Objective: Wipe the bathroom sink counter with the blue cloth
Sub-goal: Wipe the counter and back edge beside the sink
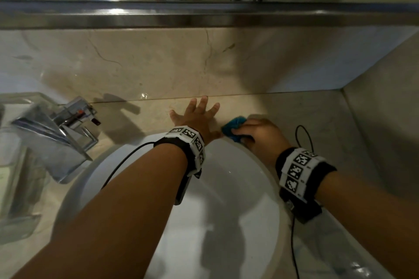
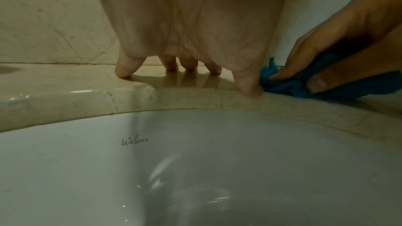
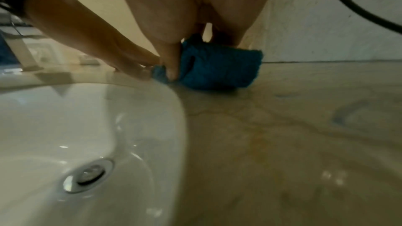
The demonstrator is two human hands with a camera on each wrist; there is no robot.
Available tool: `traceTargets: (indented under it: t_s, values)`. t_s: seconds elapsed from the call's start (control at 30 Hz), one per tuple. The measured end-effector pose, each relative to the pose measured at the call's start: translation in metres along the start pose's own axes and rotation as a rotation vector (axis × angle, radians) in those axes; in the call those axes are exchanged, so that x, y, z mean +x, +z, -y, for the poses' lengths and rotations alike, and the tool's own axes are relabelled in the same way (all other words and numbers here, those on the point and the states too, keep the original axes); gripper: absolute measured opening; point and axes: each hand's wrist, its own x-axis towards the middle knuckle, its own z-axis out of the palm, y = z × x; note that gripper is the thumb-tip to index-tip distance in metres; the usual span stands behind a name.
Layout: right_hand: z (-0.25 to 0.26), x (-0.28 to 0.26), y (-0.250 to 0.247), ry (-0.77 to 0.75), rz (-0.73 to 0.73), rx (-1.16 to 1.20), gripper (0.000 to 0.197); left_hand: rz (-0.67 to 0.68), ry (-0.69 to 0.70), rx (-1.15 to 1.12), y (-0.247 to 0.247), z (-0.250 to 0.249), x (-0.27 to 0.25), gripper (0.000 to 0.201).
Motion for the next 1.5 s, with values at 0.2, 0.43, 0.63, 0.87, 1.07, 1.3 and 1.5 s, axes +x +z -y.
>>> traceTargets:
  t_s: [0.2, 0.43, 0.63, 0.87, 1.07, 1.3, 1.5]
  values:
    - [-0.016, 0.05, -0.026, 0.289, -0.032, -0.113, 0.034, -0.025, 0.014, 0.013, 0.004, 0.003, 0.003, 0.086]
    - [0.005, 0.038, 0.007, 0.213, -0.025, -0.026, 0.008, -0.021, 0.009, 0.006, 0.004, 0.002, 0.003, 0.086]
    - [0.004, 0.054, -0.002, 0.185, -0.025, -0.05, 0.029, -0.025, 0.004, 0.015, 0.006, 0.002, 0.004, 0.086]
    - [0.015, 0.059, -0.005, 0.171, -0.008, -0.093, 0.033, -0.015, 0.004, 0.026, 0.003, 0.001, 0.002, 0.085]
    - [0.001, 0.01, -0.002, 0.075, -0.016, 0.025, 0.028, -0.012, 0.003, -0.01, 0.001, 0.001, 0.0, 0.085]
    - [-0.037, 0.028, -0.03, 0.381, -0.003, -0.103, 0.035, -0.024, 0.02, 0.0, 0.006, 0.002, 0.001, 0.085]
    - [-0.007, -0.019, 0.009, 0.115, -0.041, -0.022, 0.028, -0.027, 0.018, 0.013, 0.004, 0.002, -0.001, 0.085]
